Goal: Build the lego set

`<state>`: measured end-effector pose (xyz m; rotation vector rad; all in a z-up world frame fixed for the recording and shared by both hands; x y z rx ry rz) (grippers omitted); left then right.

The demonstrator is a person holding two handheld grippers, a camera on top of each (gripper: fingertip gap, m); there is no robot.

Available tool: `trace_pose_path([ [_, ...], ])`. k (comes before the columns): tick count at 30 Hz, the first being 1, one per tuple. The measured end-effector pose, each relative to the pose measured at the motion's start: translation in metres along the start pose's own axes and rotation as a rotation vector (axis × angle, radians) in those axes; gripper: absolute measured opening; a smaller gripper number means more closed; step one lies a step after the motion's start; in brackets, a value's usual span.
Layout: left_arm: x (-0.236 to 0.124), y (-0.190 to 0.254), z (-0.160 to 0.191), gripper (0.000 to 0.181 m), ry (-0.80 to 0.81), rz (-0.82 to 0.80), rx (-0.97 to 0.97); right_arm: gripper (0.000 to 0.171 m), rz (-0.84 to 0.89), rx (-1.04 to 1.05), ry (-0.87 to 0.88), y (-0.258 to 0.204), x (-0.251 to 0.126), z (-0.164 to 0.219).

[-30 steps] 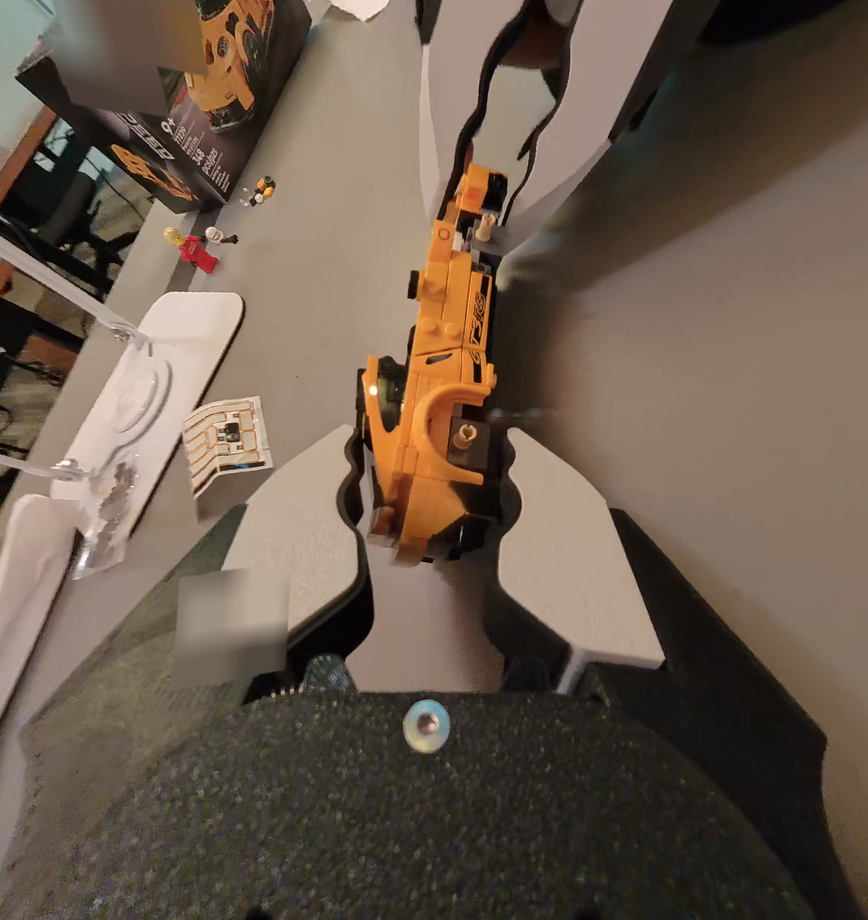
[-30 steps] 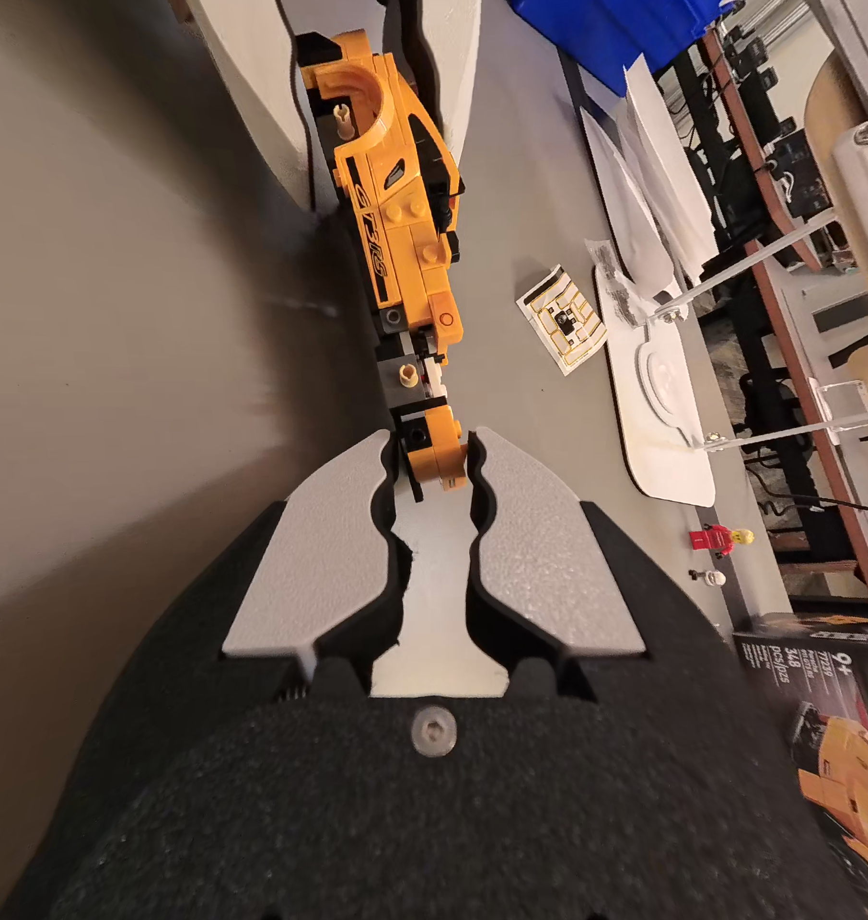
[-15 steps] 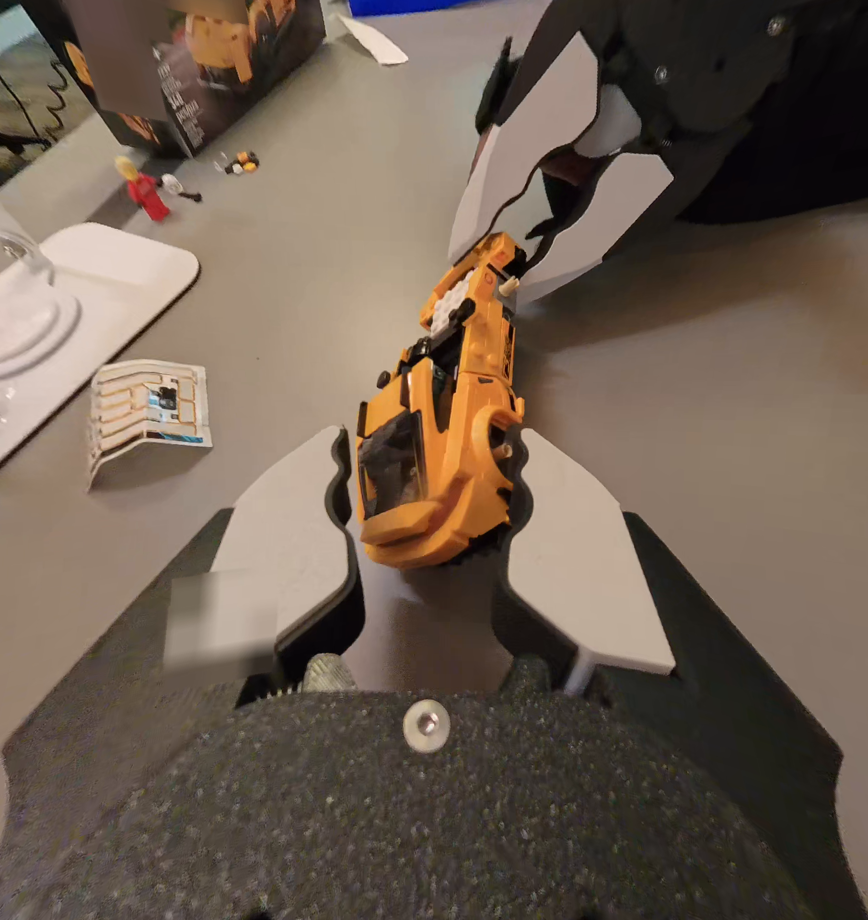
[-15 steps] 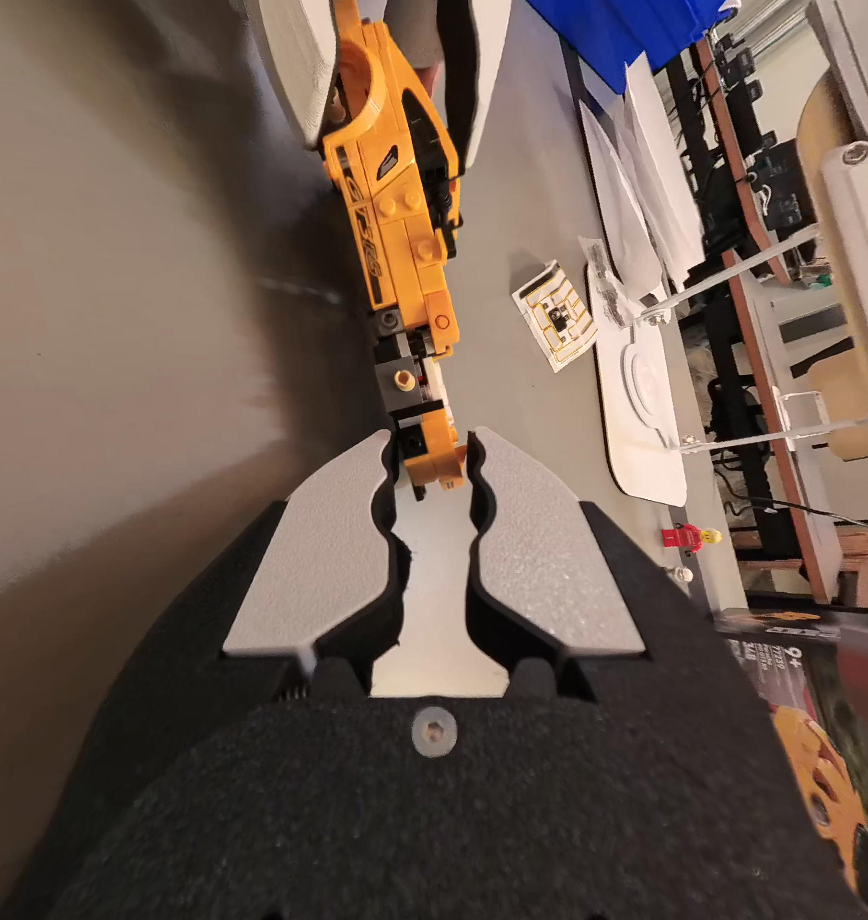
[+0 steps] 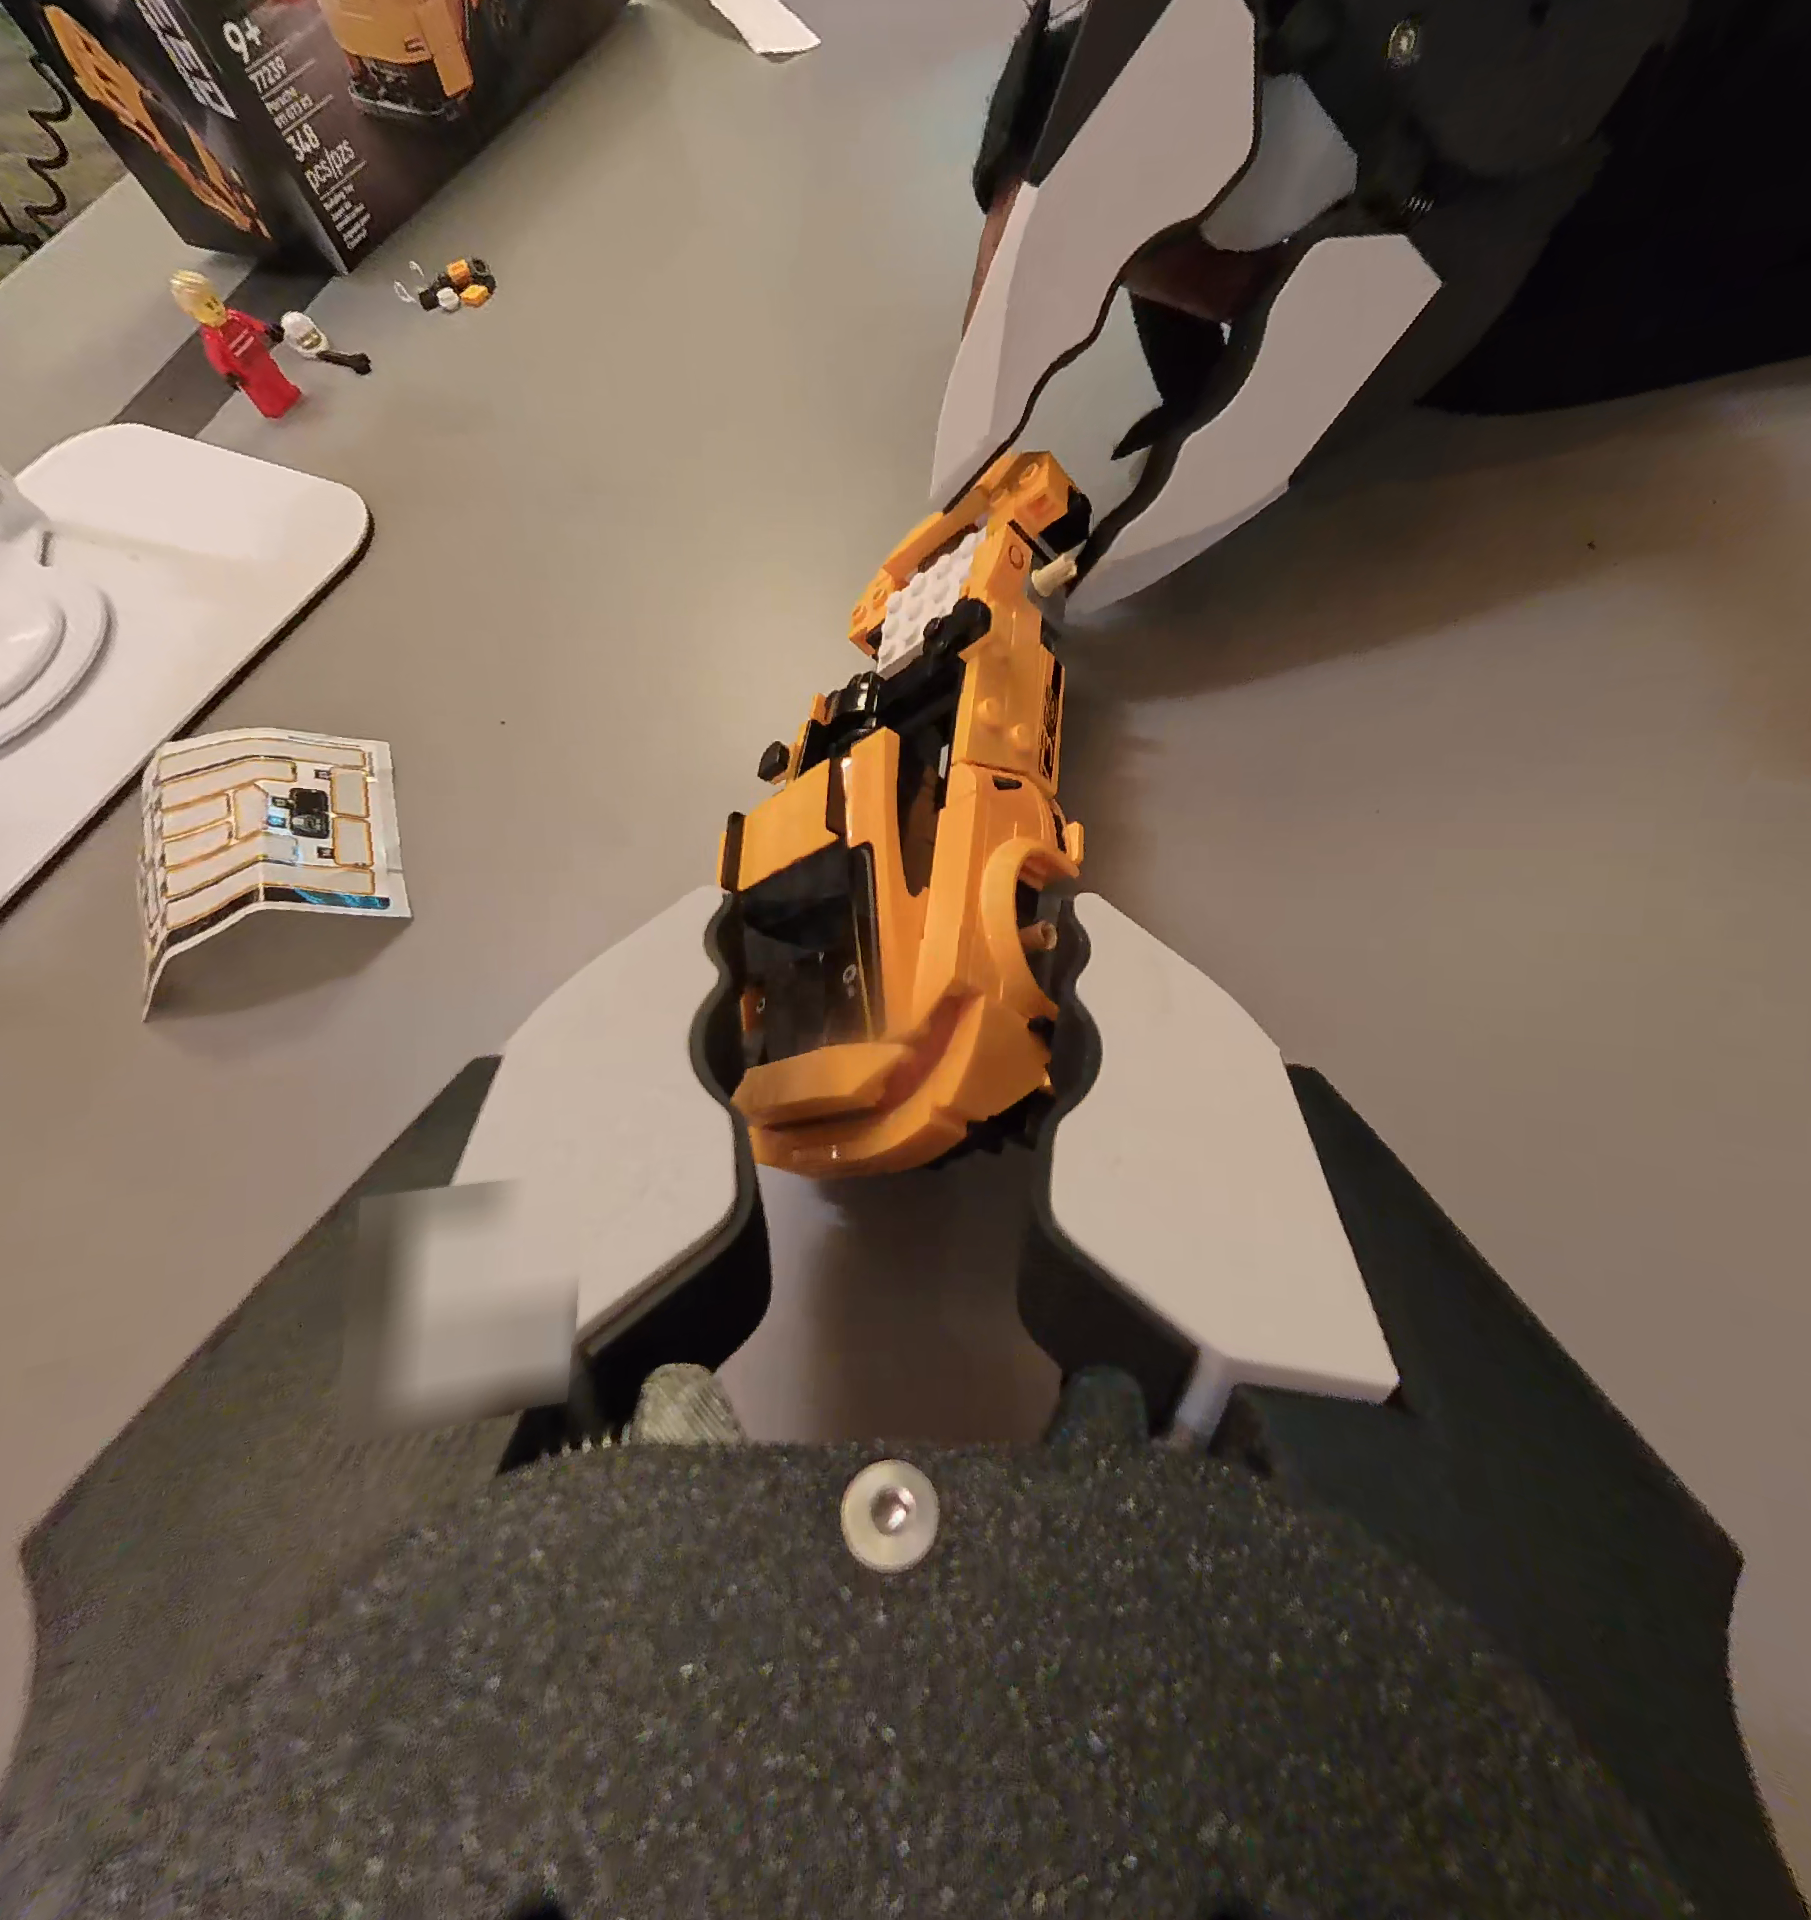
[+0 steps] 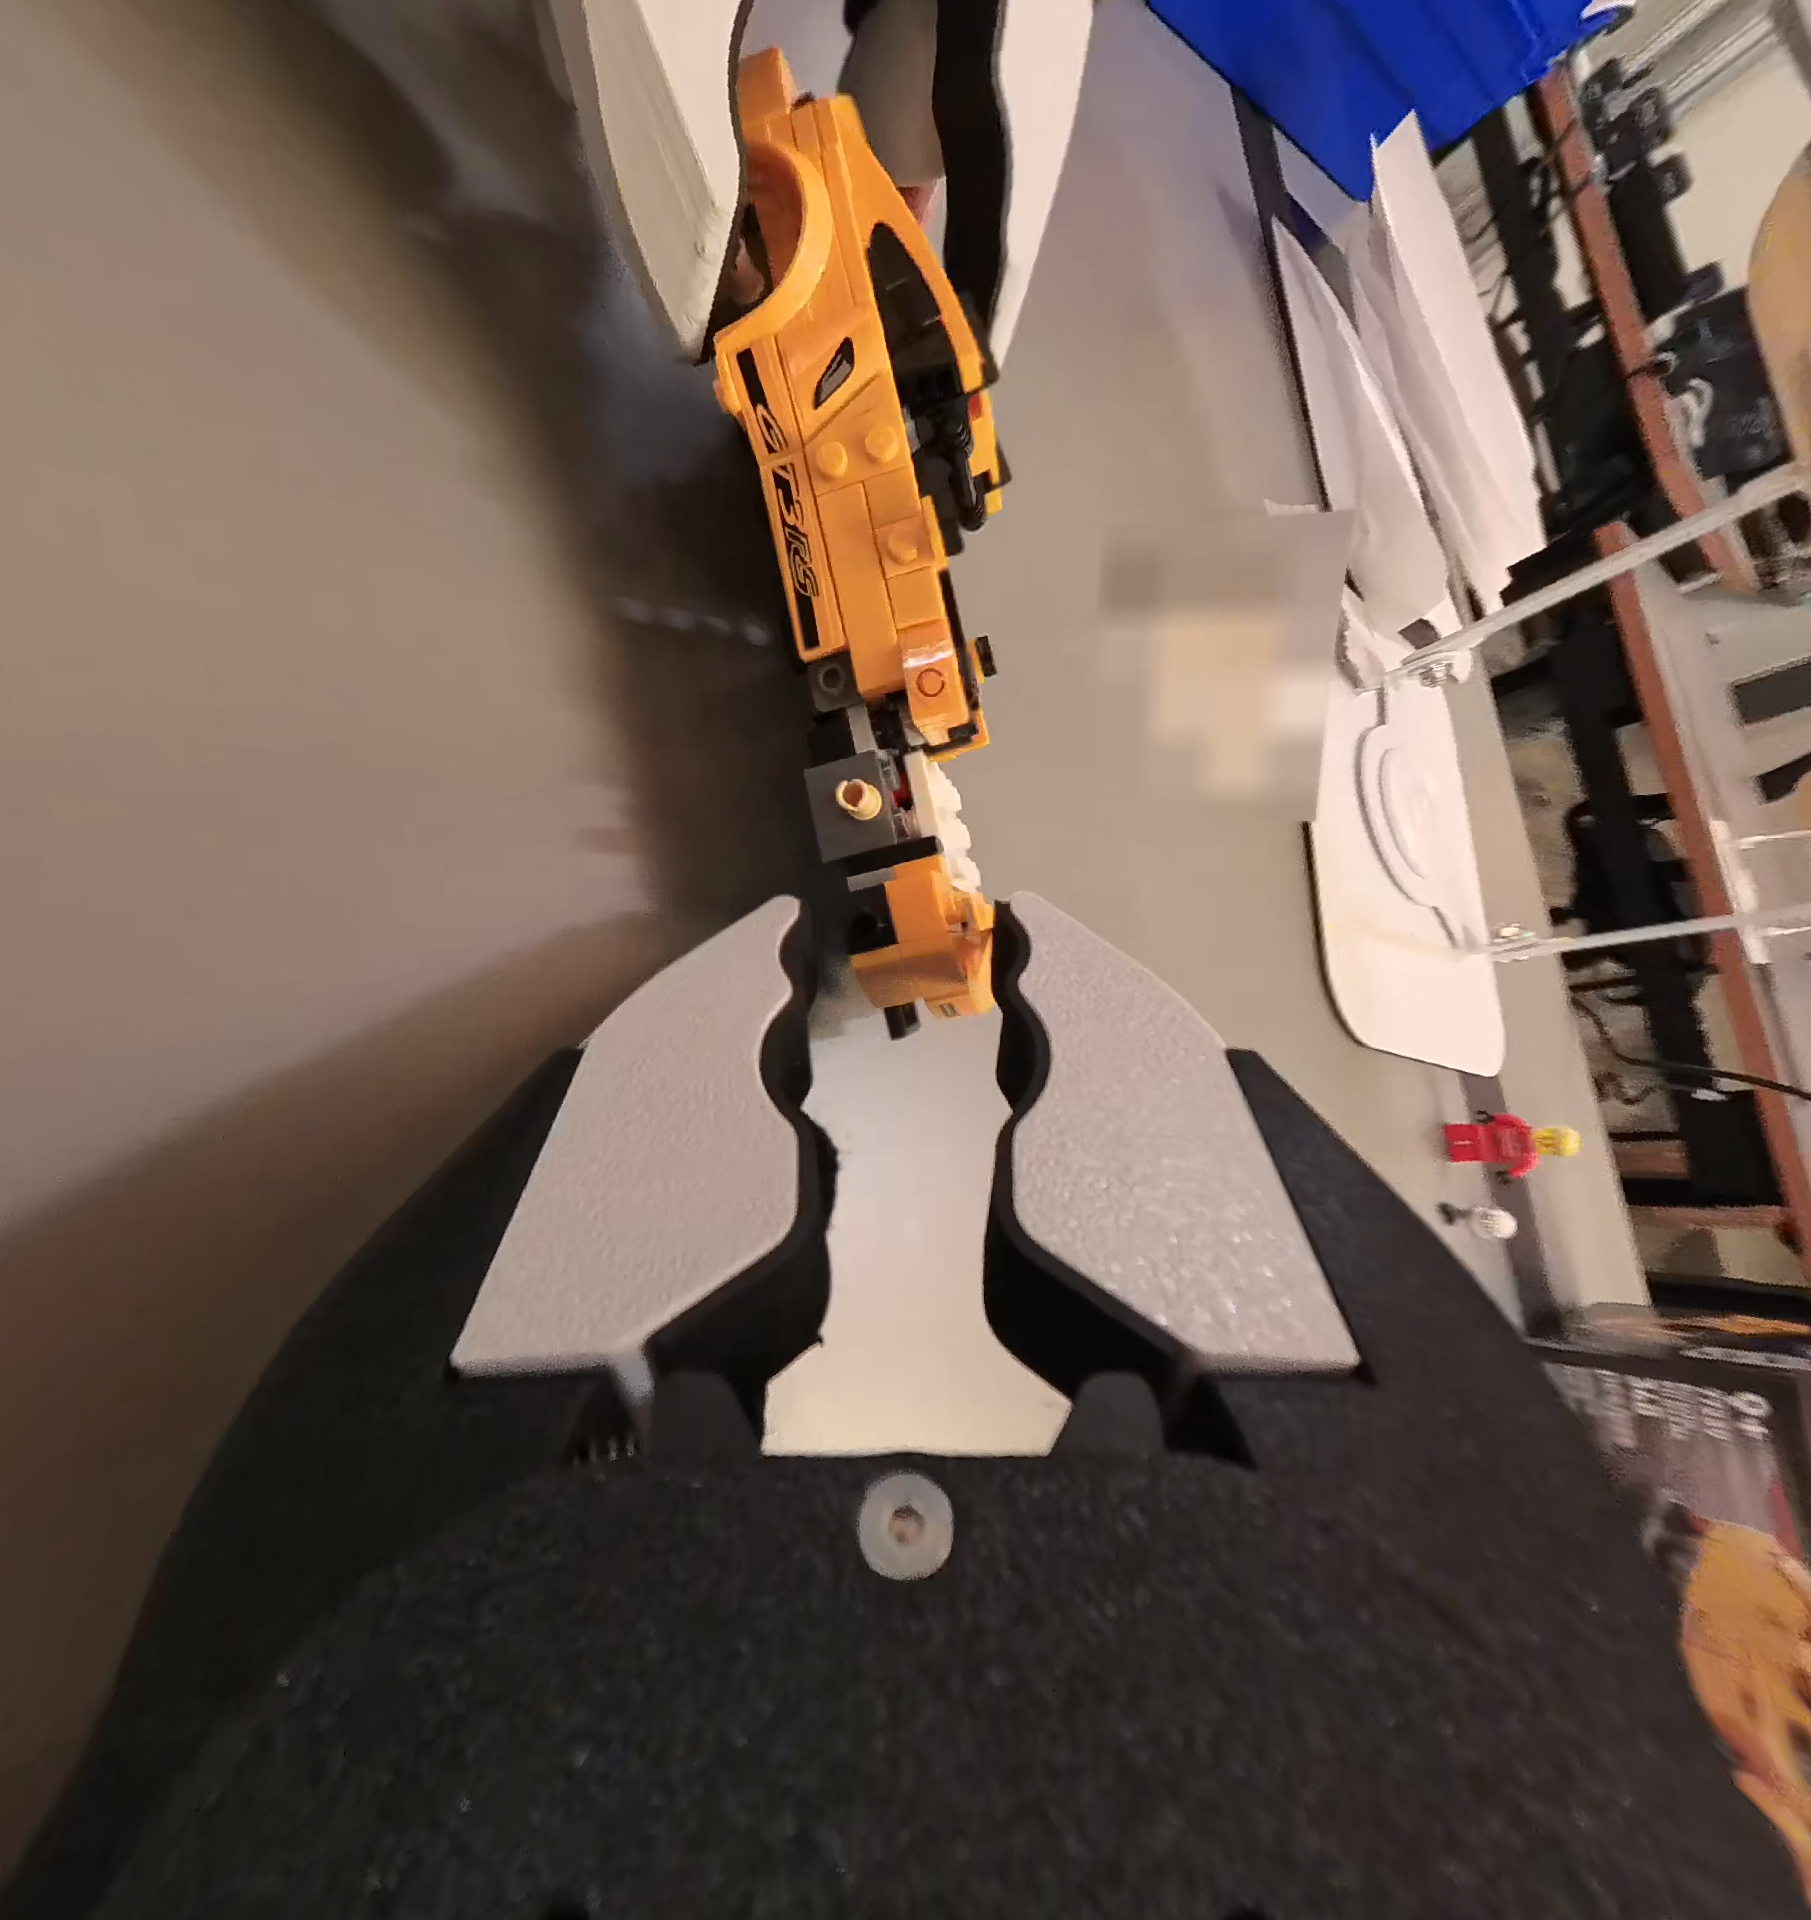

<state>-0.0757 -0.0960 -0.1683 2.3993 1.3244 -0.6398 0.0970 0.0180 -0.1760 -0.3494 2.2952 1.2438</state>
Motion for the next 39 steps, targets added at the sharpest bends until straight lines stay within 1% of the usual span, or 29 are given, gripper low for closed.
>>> trace_pose_path([
  [5, 0.000, 0.001, 0.001, 0.056, -0.002, -0.009, 0.031, 0.039, -0.093, 0.186, 0.078, 0.005, -0.006, 0.002],
  [7, 0.001, 0.002, 0.001, 0.056, -0.005, -0.023, 0.064, 0.038, -0.098, 0.219, 0.084, 0.008, -0.008, 0.004],
  [12, 0.003, 0.003, 0.003, 0.056, -0.022, -0.097, 0.177, 0.023, -0.111, 0.174, 0.078, 0.003, -0.007, 0.004],
  [21, 0.004, 0.004, 0.005, 0.057, -0.035, -0.125, 0.234, 0.020, -0.103, 0.113, 0.060, 0.000, -0.006, 0.003],
  [27, 0.004, 0.004, 0.005, 0.057, -0.031, -0.119, 0.224, 0.020, -0.098, 0.092, 0.058, -0.001, -0.006, 0.003],
  [32, 0.002, 0.005, 0.004, 0.055, -0.024, -0.078, 0.192, 0.020, -0.120, 0.059, 0.036, -0.005, -0.005, 0.003],
  [34, 0.001, 0.006, 0.004, 0.055, -0.024, -0.035, 0.155, 0.016, -0.138, 0.039, 0.015, -0.008, -0.003, 0.004],
  [35, 0.001, 0.006, 0.005, 0.055, -0.029, -0.030, 0.143, 0.008, -0.146, 0.031, 0.008, -0.010, -0.002, 0.004],
  [39, 0.001, 0.004, 0.004, 0.055, -0.023, -0.028, 0.128, 0.008, -0.149, 0.048, 0.017, -0.010, -0.001, 0.003],
])
Point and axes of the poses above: each gripper's, where its closed fingertips meet, x out along the fingers, z out of its underside, y = z × x across the jaws, the point moved 8 cm from there along -x, back along the fingers, and after that the axes turned 12 degrees about -x, right-handed, at the moved point
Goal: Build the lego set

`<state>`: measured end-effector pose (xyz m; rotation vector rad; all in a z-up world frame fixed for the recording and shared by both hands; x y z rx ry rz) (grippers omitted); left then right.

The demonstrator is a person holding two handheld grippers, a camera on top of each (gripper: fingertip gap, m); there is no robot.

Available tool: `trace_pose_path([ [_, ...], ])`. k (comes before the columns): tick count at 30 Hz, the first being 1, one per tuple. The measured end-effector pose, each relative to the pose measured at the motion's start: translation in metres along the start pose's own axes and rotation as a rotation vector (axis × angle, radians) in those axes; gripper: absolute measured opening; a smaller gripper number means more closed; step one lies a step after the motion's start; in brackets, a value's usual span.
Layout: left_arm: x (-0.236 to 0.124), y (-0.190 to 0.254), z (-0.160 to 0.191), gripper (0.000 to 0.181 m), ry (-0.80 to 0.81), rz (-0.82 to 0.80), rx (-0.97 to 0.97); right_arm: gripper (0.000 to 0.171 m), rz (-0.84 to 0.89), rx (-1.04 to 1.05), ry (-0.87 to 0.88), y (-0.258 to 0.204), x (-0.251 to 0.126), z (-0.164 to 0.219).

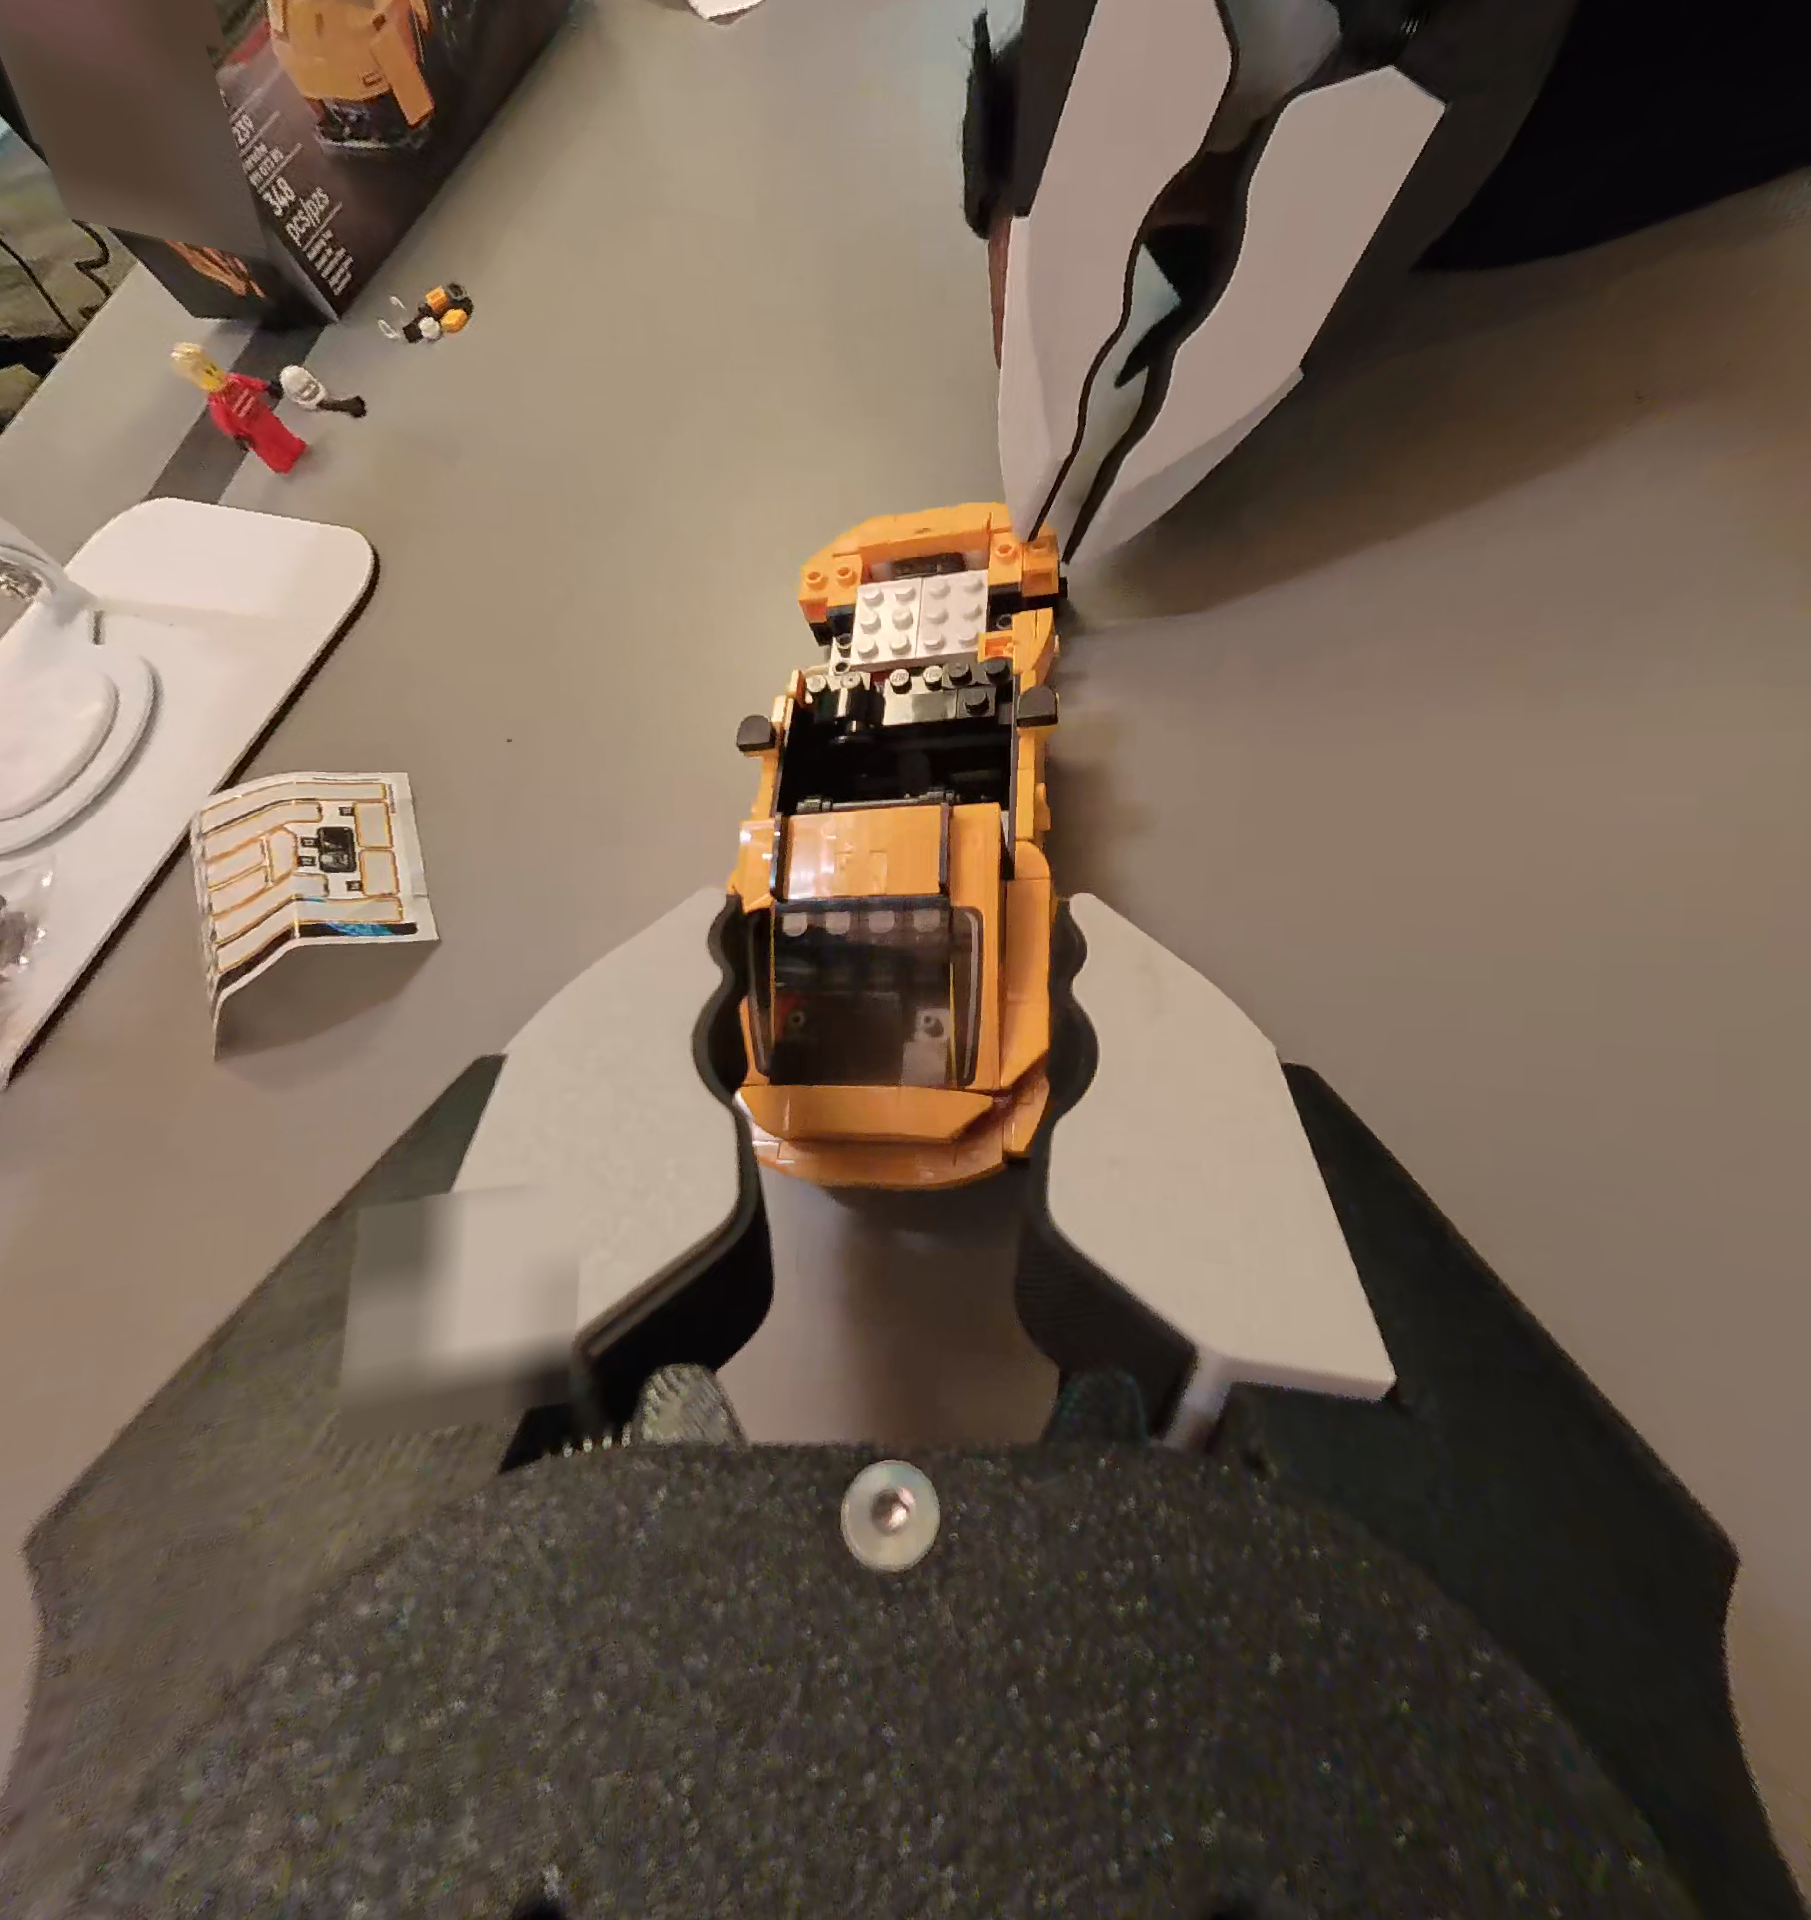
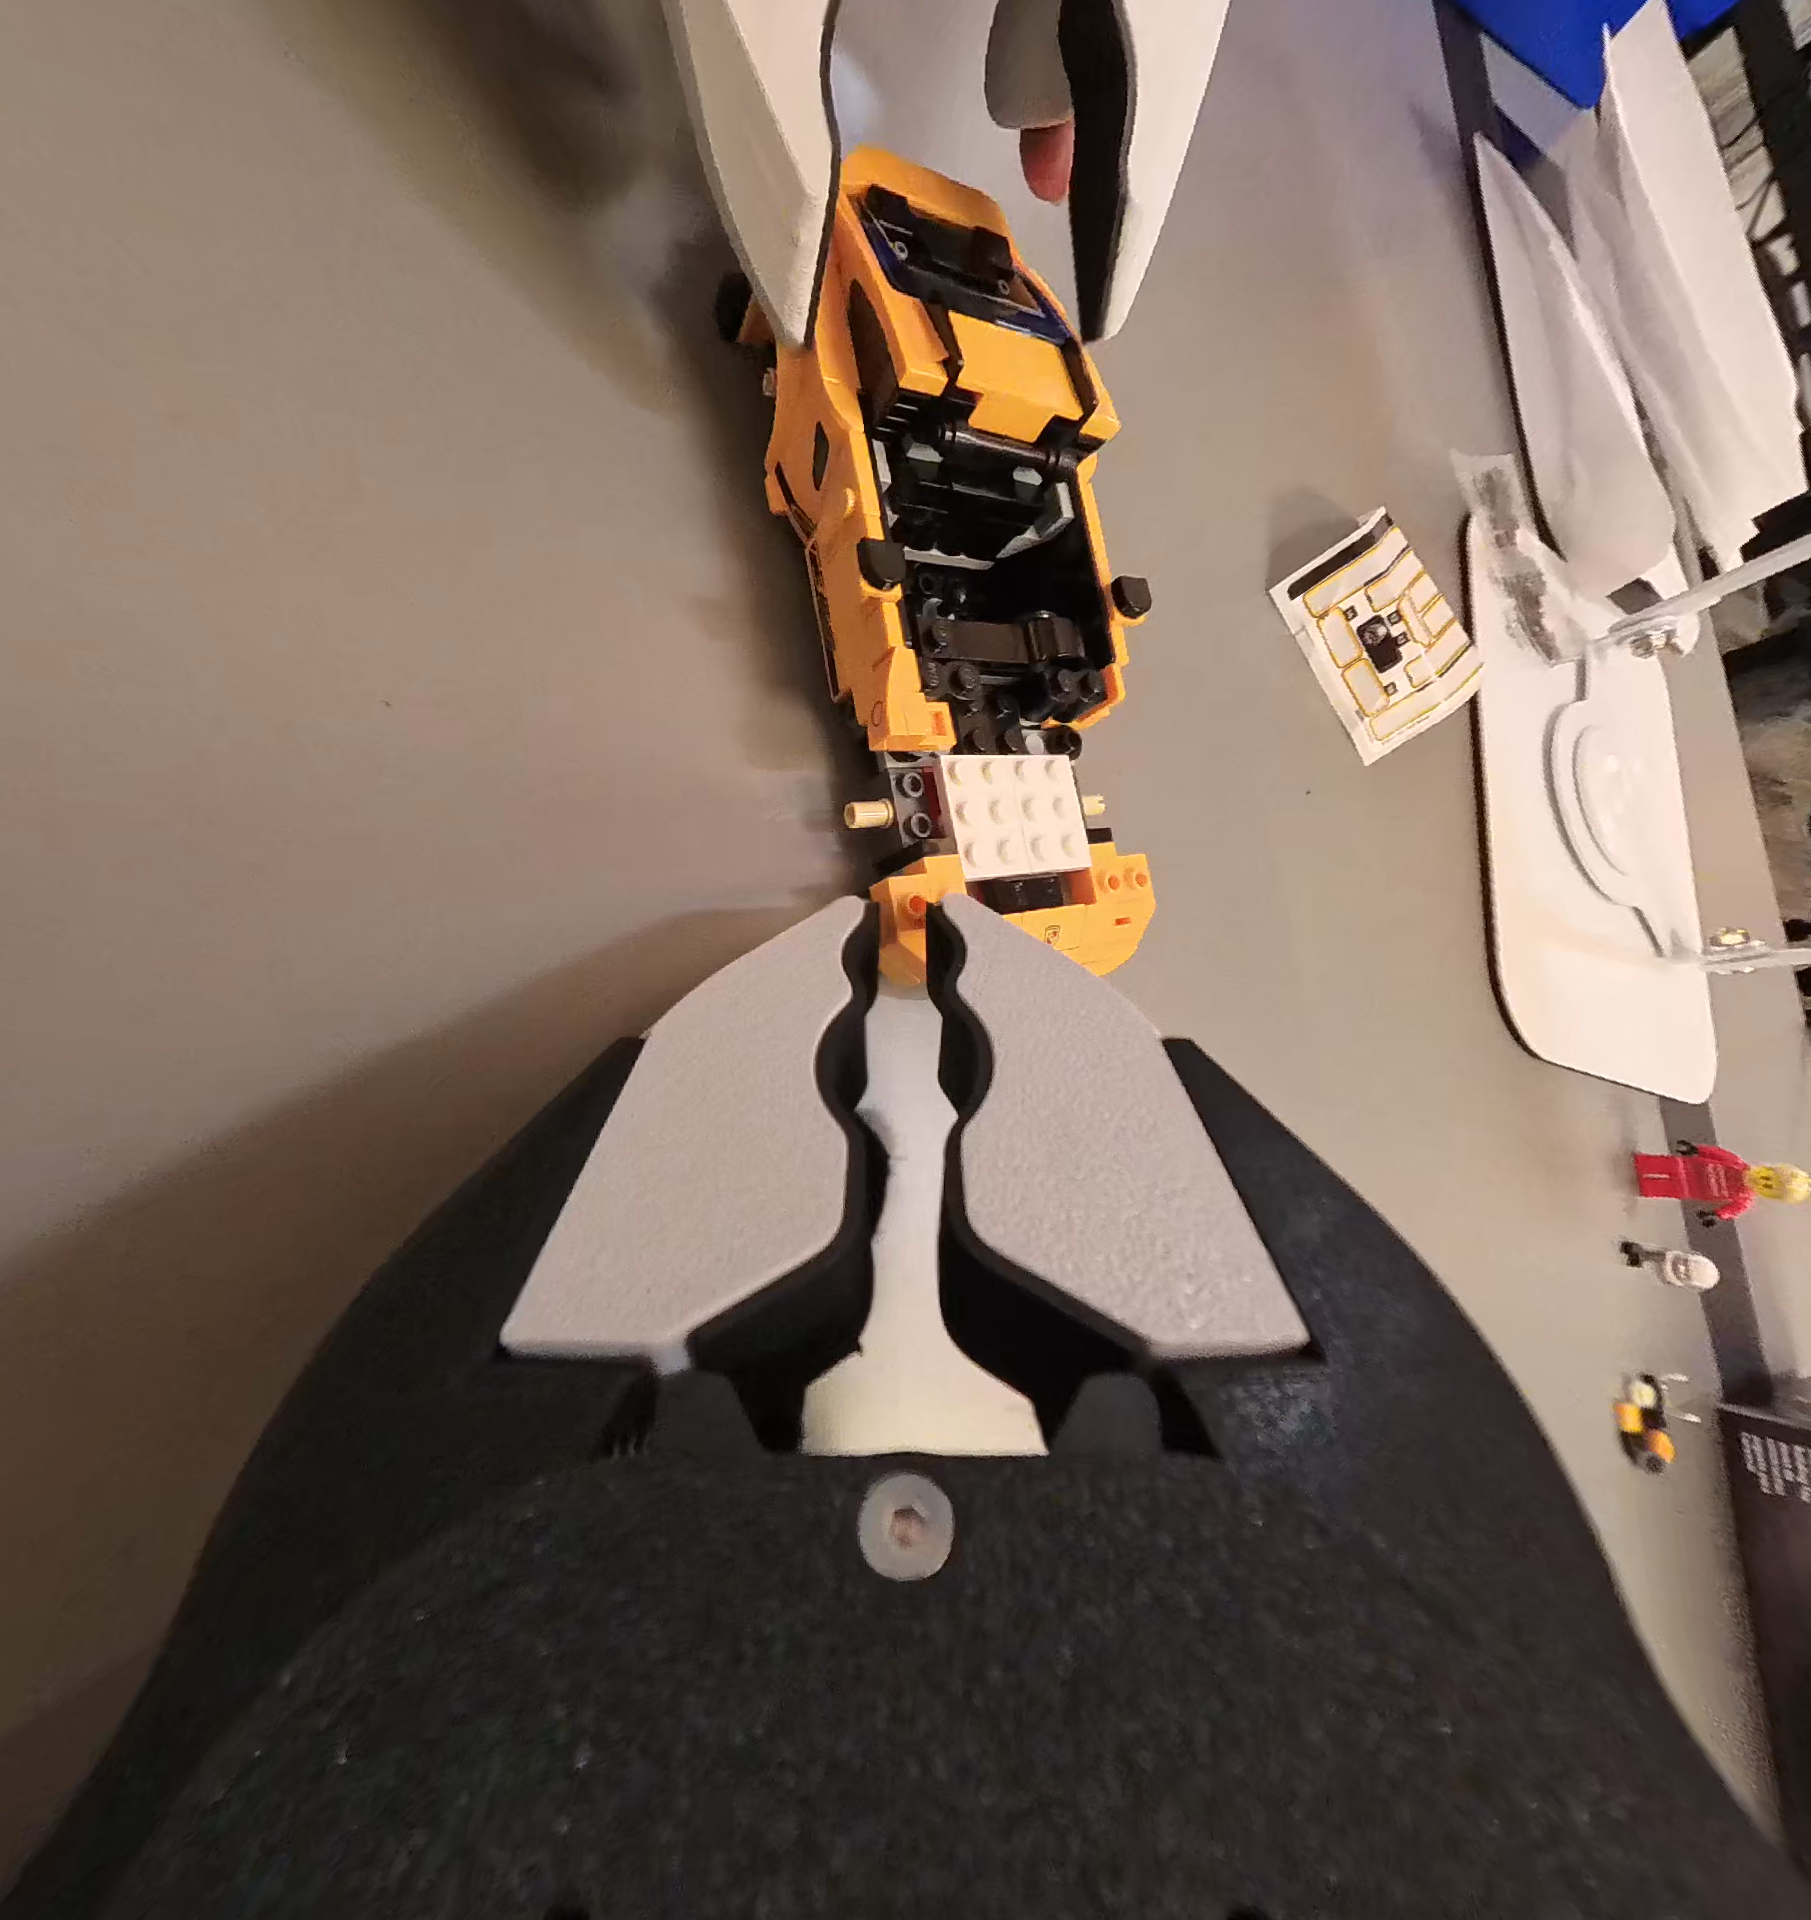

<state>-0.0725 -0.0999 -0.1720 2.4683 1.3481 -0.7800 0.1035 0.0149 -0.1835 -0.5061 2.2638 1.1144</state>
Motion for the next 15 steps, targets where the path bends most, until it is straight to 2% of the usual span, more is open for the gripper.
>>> trace_pose_path([
  [4, -0.003, -0.002, -0.003, 0.057, 0.036, 0.008, -0.034, 0.015, 0.001, 0.042, 0.029, 0.003, -0.002, -0.001],
  [6, -0.004, -0.004, -0.004, 0.060, 0.050, 0.004, -0.058, 0.024, 0.015, 0.087, 0.042, 0.007, -0.004, -0.001],
  [11, -0.003, -0.010, -0.002, 0.068, 0.036, -0.006, -0.129, 0.066, -0.004, 0.235, -0.017, 0.016, 0.000, 0.010],
  [13, -0.001, -0.011, 0.001, 0.072, 0.008, -0.003, -0.146, 0.074, -0.027, 0.269, -0.050, 0.015, 0.004, 0.014],
  [15, 0.001, -0.011, 0.002, 0.072, 0.000, 0.004, -0.163, 0.074, -0.045, 0.293, -0.053, 0.015, 0.005, 0.016],
])
Point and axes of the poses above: each gripper's, where its closed fingertips meet, x out along the fingers, z out of its underside, y = z × x across the jaws, the point moved 8 cm from there along -x, back along the fingers, and after that the axes turned 12 degrees about -x, right-handed, at the moved point
